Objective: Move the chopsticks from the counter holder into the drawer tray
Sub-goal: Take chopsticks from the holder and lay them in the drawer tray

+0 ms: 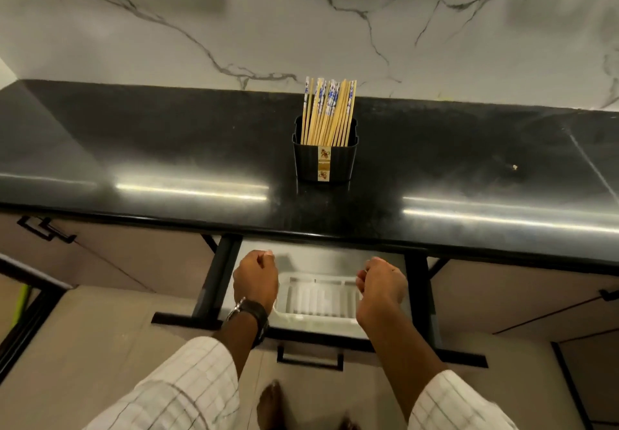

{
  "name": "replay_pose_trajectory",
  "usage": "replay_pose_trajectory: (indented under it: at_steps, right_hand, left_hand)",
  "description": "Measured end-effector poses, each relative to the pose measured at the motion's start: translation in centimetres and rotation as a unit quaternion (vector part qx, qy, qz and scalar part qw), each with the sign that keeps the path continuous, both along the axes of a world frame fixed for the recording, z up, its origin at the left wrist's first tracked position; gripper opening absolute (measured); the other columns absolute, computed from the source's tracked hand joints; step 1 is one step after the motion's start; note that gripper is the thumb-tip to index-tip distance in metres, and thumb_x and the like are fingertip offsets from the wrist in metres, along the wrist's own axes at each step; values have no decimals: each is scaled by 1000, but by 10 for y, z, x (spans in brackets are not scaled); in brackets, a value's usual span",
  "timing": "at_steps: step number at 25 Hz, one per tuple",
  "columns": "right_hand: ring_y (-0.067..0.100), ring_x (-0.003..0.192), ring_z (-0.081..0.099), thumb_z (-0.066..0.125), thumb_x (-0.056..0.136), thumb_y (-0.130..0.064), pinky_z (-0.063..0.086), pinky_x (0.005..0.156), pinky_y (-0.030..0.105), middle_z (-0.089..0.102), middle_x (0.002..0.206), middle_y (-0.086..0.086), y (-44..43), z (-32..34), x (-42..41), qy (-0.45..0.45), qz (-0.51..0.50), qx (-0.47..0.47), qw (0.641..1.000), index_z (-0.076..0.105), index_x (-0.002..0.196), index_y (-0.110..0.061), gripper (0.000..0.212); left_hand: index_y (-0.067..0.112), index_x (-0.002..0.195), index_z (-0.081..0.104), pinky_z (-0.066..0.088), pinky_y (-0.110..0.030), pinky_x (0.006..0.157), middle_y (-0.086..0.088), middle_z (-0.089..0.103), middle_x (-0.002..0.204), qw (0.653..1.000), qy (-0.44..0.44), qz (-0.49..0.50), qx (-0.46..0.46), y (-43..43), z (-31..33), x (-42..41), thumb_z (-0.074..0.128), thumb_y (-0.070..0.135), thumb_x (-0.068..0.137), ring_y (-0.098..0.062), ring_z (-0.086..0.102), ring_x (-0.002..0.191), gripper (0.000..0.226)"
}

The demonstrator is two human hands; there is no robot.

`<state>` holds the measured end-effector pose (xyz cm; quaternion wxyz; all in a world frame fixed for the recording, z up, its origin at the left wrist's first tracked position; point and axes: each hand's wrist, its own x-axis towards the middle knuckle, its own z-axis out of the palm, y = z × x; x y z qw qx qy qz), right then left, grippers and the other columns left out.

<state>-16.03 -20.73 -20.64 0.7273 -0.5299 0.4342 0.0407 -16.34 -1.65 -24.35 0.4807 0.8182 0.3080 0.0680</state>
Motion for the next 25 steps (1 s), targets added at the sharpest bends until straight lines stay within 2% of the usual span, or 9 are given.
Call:
replay_pose_trajectory:
  at_steps: [3, 5, 8, 12, 14, 16, 18, 20, 25]
  right_hand:
    - [15, 69, 65, 61, 95, -3, 55, 60, 25, 69, 84, 6, 11, 25, 28, -89, -22, -61, 994, 67, 97, -12, 11]
    - [15, 75, 68, 62, 95, -5, 58, 65, 26, 71, 89, 7, 21, 52, 58, -126, -3, -90, 988, 67, 98, -15, 12]
    - [17, 80, 70, 62, 96, -14, 62, 75, 32, 74, 91, 8, 29, 78, 100, -173, 75, -155, 970, 69, 99, -16, 7]
    - [10, 74, 68, 63, 98, -25, 59, 72, 30, 76, 83, 1, 28, 105, 164, -234, 113, -246, 934, 74, 93, -20, 13]
    - [8, 77, 70, 67, 96, -22, 56, 66, 21, 75, 82, -5, 24, 114, 203, -231, 97, -305, 919, 76, 93, -22, 9]
    - [8, 86, 71, 69, 94, -16, 50, 63, 15, 75, 100, -6, 21, 119, 238, -204, 111, -346, 909, 72, 113, -21, 20]
    - [10, 95, 67, 70, 93, -12, 53, 72, 20, 68, 126, -1, 16, 120, 272, -176, 173, -334, 910, 55, 141, -17, 50]
    - [15, 98, 68, 70, 92, -8, 55, 76, 26, 65, 130, 5, 12, 119, 300, -154, 241, -281, 916, 37, 152, -13, 69]
    - [24, 104, 71, 72, 89, -8, 58, 90, 38, 70, 124, 14, 10, 105, 345, -138, 337, -245, 899, 54, 136, -5, 50]
  left_hand:
    - [25, 75, 59, 48, -24, 52, 3, 61, 63, 987, -150, -52, 28, 3, 21, 35, 52, 40, 100, -7, 58, 58, 29]
    - [24, 72, 58, 41, -14, 47, 5, 56, 57, 971, -226, -75, 24, 5, 45, 70, 54, 38, 99, -5, 53, 55, 31]
    - [20, 73, 59, 44, -18, 48, 1, 59, 59, 959, -274, -77, 4, 9, 77, 116, 54, 37, 99, -11, 57, 56, 32]
    - [14, 82, 64, 57, -41, 58, -9, 68, 73, 960, -254, -38, -109, 11, 105, 163, 55, 32, 99, -29, 66, 66, 26]
    - [14, 86, 65, 57, -33, 54, -6, 68, 77, 955, -230, -15, -185, 12, 118, 185, 56, 29, 98, -22, 65, 65, 22]
    - [11, 90, 66, 53, -24, 50, -3, 67, 76, 942, -208, -2, -263, 12, 128, 200, 56, 25, 98, -14, 61, 63, 19]
    - [7, 95, 67, 53, -25, 53, -3, 66, 77, 932, -193, -2, -306, 15, 133, 207, 56, 23, 99, -14, 60, 64, 20]
    - [7, 95, 68, 53, -27, 55, -4, 67, 78, 933, -178, -9, -313, 21, 136, 211, 57, 24, 99, -15, 61, 66, 21]
    - [9, 95, 70, 56, -28, 58, -5, 69, 82, 942, -158, -34, -293, 40, 125, 217, 57, 25, 99, -16, 64, 69, 21]
